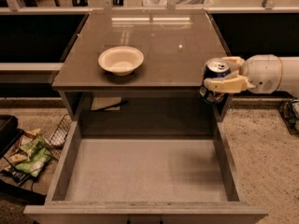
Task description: Place pepsi can into top drawer
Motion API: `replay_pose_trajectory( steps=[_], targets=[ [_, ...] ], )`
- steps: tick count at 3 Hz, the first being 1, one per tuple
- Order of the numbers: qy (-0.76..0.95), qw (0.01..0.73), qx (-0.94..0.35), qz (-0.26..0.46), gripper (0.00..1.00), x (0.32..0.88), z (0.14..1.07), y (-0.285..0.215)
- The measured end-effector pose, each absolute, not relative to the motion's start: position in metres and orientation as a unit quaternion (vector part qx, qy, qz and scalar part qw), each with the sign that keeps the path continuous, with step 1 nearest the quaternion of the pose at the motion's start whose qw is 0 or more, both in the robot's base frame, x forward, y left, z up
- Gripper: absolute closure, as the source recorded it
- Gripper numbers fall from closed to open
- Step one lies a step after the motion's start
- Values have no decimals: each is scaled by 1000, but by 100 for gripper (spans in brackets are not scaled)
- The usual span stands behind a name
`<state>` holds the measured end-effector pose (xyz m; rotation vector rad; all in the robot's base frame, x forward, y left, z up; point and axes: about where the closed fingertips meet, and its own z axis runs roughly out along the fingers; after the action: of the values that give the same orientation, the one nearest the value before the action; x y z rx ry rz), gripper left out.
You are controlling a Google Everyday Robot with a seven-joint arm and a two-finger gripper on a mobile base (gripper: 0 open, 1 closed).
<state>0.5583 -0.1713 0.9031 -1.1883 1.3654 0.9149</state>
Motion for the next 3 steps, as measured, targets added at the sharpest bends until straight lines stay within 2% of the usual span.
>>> replay_pose_trajectory(
  steps=[1, 3],
  targets=[
    [594, 498, -495, 393, 100, 533, 848, -192],
    [593, 481, -500, 409, 100, 537, 815, -178]
  ],
)
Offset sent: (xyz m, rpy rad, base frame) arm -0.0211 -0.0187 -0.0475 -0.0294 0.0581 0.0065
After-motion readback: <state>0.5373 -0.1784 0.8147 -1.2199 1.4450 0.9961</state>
